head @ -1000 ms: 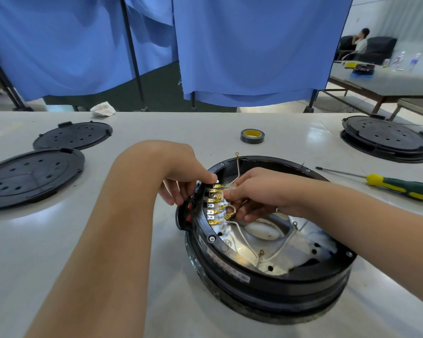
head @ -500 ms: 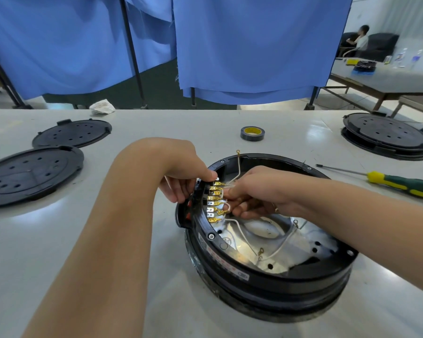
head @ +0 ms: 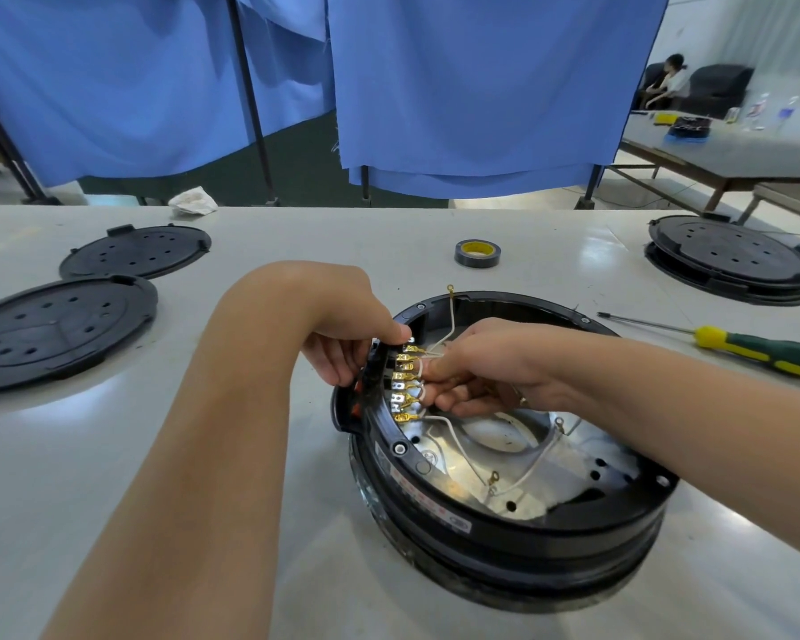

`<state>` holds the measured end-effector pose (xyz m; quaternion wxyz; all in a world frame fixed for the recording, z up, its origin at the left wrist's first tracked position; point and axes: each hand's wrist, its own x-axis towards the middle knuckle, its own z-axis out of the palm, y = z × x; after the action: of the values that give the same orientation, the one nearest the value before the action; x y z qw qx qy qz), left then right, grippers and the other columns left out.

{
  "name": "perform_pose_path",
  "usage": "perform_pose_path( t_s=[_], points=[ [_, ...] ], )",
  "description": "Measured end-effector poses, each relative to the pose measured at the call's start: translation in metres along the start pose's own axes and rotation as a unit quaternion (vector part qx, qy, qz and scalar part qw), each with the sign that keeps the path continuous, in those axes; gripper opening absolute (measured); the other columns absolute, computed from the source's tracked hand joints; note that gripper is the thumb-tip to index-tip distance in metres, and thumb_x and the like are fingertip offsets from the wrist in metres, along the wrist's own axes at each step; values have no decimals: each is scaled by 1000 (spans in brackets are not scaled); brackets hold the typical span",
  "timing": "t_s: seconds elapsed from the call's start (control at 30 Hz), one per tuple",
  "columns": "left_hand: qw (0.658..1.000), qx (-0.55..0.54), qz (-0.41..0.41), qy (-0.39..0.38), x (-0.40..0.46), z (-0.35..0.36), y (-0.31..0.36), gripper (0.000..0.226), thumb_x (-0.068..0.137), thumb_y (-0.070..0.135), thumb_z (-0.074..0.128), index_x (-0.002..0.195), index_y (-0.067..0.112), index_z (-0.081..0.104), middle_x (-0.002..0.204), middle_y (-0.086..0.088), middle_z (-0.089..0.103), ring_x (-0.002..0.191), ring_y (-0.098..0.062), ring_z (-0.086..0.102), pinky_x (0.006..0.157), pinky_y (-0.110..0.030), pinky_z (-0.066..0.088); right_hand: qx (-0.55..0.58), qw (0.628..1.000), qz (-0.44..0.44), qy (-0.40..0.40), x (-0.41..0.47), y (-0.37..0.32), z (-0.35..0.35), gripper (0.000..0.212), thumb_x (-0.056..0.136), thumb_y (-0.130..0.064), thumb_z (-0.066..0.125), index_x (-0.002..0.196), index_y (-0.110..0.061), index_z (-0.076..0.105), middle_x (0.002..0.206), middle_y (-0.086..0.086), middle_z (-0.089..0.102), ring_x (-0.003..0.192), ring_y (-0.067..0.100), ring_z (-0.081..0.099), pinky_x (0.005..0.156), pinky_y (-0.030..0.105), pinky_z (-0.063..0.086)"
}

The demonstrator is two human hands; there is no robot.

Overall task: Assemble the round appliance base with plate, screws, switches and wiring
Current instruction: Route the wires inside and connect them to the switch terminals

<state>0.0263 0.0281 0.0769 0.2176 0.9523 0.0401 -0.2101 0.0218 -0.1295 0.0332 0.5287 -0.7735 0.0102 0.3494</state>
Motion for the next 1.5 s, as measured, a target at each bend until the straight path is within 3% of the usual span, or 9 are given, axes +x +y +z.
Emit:
perform_pose_path(
  t_s=[0.2, 0.57, 0.8, 1.5],
  points=[
    [1000, 1, -1, 2, -2, 0, 1, 49, 92, 44, 62, 72, -1, 63, 48, -7, 66, 41, -14, 64, 42, -21, 53, -20, 999, 31, -31, -2, -2, -8, 19, 92, -23, 60, 79, -10, 66, 64, -1, 69, 51, 5, 61, 55, 18, 54],
    [998, 33, -38, -42, -11, -3, 1, 59, 86, 57, 62, 69, 1, 65, 54, -7, 69, 46, -14, 67, 51, -23, 57, -12, 994, 52, -93, -2, -3, -12, 10, 87, -19, 63, 80, -14, 67, 63, -2, 68, 49, 4, 61, 52, 17, 54],
    [998, 26, -28, -56, -13, -6, -3, 53, 80, 53, 70, 72, 1, 68, 59, -8, 72, 55, -16, 71, 52, -23, 58, -25, 994, 55, -90, 1, -2, -10, 16, 88, -18, 61, 73, -13, 65, 57, -4, 63, 46, 4, 57, 52, 17, 52],
    [998, 17, -26, -58, -12, -5, -2, 52, 84, 50, 68, 70, 0, 65, 57, -10, 70, 54, -17, 70, 54, -25, 59, -45, 996, 32, -68, -1, -2, -8, 15, 90, -14, 55, 76, -12, 60, 53, -4, 57, 43, 4, 51, 49, 15, 48]
  ],
)
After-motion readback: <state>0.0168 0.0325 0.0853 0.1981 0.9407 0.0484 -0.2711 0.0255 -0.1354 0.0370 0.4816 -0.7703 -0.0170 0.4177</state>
